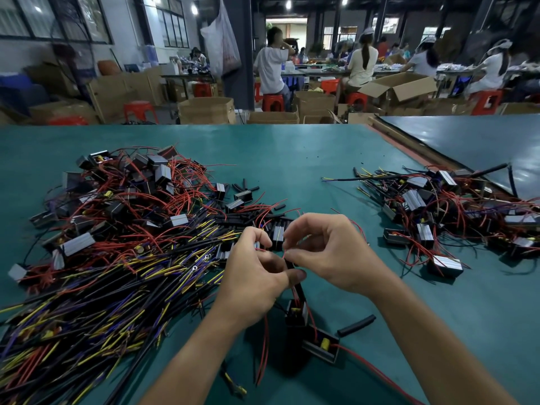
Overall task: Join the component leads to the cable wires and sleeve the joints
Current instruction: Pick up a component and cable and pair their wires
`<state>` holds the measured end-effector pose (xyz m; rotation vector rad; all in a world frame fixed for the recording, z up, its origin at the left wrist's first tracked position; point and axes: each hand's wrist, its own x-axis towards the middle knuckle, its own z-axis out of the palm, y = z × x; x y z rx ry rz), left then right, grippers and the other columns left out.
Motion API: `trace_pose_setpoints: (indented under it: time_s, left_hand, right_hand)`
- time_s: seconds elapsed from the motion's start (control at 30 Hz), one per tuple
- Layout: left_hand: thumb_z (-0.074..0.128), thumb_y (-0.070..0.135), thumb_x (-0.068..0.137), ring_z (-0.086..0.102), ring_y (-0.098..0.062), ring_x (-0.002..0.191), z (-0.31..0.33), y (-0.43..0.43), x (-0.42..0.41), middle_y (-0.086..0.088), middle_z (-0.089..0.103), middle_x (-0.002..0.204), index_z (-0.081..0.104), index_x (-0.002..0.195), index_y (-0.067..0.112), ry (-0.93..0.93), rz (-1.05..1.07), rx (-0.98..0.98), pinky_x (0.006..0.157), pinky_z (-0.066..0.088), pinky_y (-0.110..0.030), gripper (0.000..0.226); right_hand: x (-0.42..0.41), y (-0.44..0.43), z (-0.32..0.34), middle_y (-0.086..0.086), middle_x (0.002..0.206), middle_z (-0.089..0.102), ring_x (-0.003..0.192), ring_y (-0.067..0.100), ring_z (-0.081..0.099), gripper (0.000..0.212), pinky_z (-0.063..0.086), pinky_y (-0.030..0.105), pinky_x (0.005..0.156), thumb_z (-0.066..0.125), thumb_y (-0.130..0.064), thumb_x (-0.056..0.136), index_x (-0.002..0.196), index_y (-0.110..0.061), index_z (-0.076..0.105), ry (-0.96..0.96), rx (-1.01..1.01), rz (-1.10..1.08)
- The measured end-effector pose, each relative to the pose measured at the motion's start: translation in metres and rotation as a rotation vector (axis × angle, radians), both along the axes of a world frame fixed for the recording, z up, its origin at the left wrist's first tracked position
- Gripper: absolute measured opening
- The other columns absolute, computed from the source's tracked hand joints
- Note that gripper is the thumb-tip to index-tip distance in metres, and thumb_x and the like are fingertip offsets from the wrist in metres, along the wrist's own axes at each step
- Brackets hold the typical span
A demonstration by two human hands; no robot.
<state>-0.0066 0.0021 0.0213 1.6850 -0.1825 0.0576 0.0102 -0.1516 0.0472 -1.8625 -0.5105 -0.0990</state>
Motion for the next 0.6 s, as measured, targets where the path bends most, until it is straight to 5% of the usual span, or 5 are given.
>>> trace_pose_setpoints:
  time_s: [0.33, 0.6]
  left_hand:
    - [0.087, 0.006, 0.065, 0.053, -0.010, 0.053, -0.001, 0.002, 0.003, -0.004, 0.073, 0.072, 0.049, 0.095, 0.011, -0.004, 0.030, -0.047, 0.051, 0.042, -0.020, 0.048]
    - [0.076, -0.005, 0.075, 0.064, -0.011, 0.070, 0.002, 0.000, 0.001, -0.011, 0.074, 0.079, 0.073, 0.087, -0.001, -0.014, -0.083, -0.111, 0.065, 0.051, -0.019, 0.013]
  right_hand:
    - [0.003, -0.009, 0.006, 0.000, 0.070, 0.068, 0.063, 0.010, 0.062, 0.021, 0.054, 0.020, 0.063, 0.073, 0.012, 0.078, 0.082, -0.006, 0.065, 0.024, 0.088, -0.035]
    - [-0.001, -0.010, 0.011, 0.004, 0.071, 0.063, 0.066, 0.018, 0.056, 0.017, 0.053, 0.023, 0.062, 0.066, 0.013, 0.083, 0.092, -0.001, 0.062, 0.178, 0.237, 0.055]
